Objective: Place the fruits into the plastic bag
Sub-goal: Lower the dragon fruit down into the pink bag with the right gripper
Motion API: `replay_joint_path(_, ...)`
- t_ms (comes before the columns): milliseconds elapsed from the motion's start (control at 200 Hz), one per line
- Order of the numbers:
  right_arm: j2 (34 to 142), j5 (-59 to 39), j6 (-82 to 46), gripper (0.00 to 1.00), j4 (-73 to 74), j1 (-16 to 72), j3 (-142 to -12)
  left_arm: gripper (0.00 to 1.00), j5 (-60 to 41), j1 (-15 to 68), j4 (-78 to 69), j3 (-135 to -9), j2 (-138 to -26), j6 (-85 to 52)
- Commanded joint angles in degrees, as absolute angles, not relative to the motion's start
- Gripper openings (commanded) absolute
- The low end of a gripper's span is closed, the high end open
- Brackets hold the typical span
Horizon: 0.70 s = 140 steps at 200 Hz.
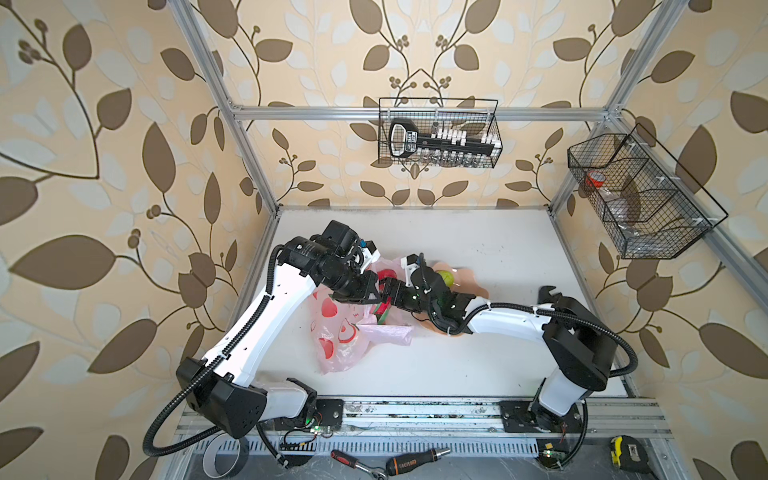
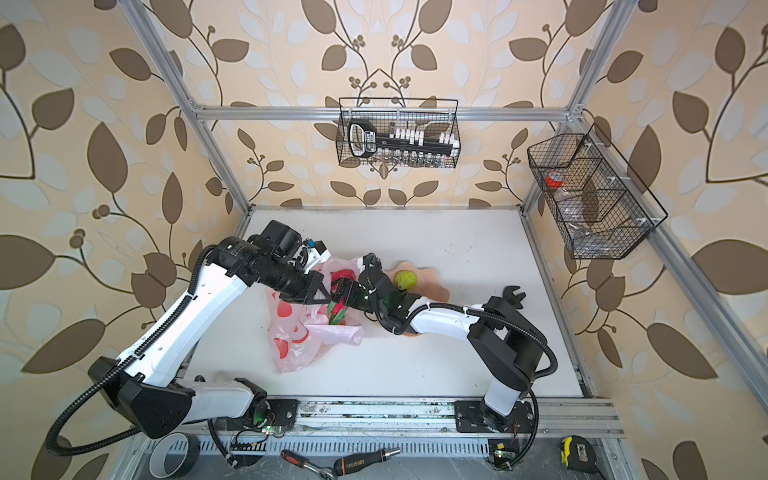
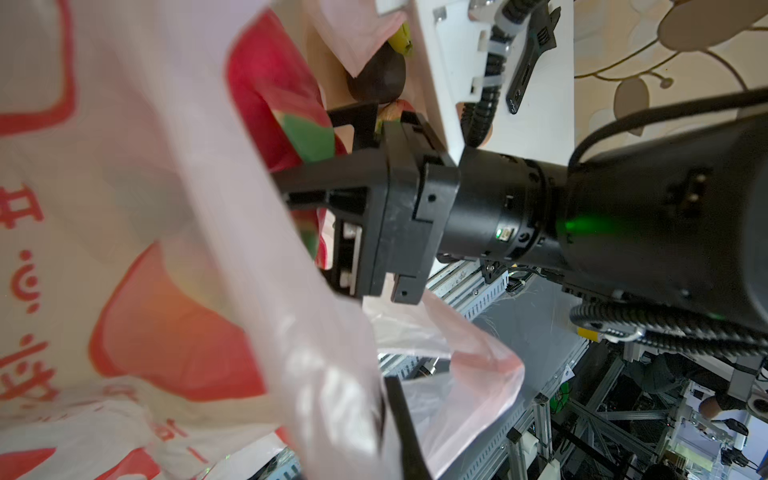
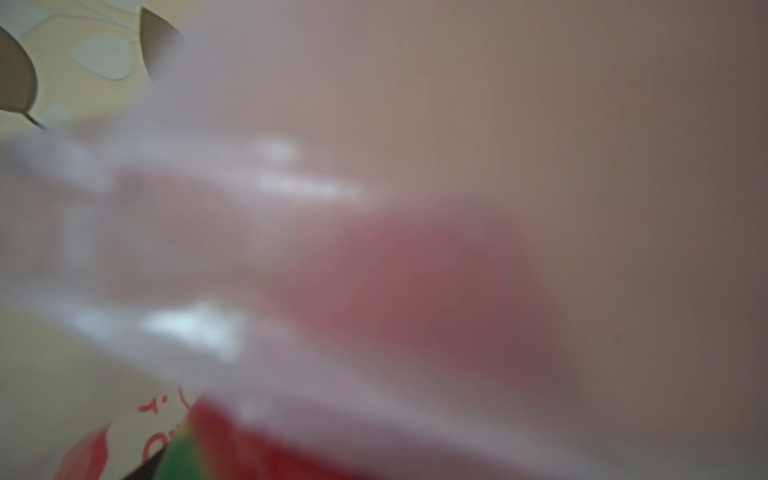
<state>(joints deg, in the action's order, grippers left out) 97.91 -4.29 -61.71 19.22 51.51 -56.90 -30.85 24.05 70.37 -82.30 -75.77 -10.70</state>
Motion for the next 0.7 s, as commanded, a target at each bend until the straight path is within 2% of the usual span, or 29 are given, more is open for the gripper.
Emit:
replay_joint_path(0, 98.32, -5.55, -63.28, 0.39, 21.72, 52.97, -57.73, 0.00, -31.17, 24.43, 69.51, -84.80, -75.94, -10.49)
replay_joint_path(340, 99.54, -1.56, -64.47, 0.42, 16.46, 53.49, -59.11, 0.00, -34.54, 24.70, 68.54, -86.61, -76.21, -10.59)
replay_joint_path(695, 100.79, 1.53, -66.43, 0.43, 15.20, 49.47, -61.67, 0.00, -34.76, 25.84, 69.69, -85.21, -74.81, -10.19)
